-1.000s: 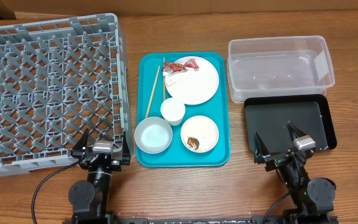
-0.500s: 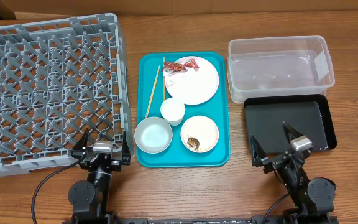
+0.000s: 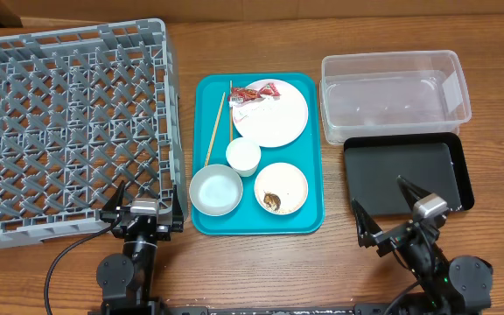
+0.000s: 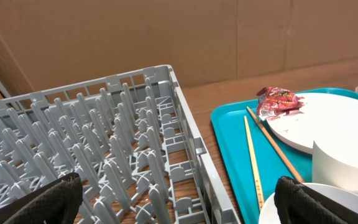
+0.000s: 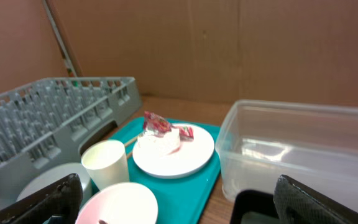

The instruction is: Sort waste into correct bins and load items into the dishwasher

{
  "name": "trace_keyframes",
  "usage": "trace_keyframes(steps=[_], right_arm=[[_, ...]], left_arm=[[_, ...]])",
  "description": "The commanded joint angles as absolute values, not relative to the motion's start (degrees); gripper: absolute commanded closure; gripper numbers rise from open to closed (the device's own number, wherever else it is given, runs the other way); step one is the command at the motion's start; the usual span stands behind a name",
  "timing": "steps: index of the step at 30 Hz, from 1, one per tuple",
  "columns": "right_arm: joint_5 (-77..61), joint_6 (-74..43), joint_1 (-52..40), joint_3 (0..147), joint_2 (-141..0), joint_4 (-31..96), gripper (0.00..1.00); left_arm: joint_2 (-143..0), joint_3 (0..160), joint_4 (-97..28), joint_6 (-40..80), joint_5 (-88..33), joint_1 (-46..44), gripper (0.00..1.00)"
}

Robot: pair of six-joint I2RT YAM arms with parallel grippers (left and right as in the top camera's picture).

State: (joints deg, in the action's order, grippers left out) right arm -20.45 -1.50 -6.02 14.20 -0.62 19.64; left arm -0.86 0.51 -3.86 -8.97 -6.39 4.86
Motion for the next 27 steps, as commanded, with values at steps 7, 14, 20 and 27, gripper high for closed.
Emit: trace_keyframes(steps=[7, 14, 20, 27], right_arm=[[-24.43, -1.52, -5.76, 22.96, -1.23, 23.97, 0.0], [-25.8, -1.67, -5.76, 30.57, -10.59, 28.14, 0.0], [-25.85, -1.69, -5.76, 41.08, -25.89, 36.21, 0.0], [-26.04, -1.69, -6.35, 59.4, -47.99, 49.5, 0.0]], left_arm=[[-0.25, 0.27, -4.03, -8.32, -5.93, 4.49, 0.0], [-0.25, 0.27, -4.03, -8.32, -5.91, 4.49, 0.0], [-0.25, 0.27, -4.03, -8.32, -5.91, 4.49, 0.0], [-0.25, 0.27, -4.03, -8.32, -5.91, 4.49, 0.0]])
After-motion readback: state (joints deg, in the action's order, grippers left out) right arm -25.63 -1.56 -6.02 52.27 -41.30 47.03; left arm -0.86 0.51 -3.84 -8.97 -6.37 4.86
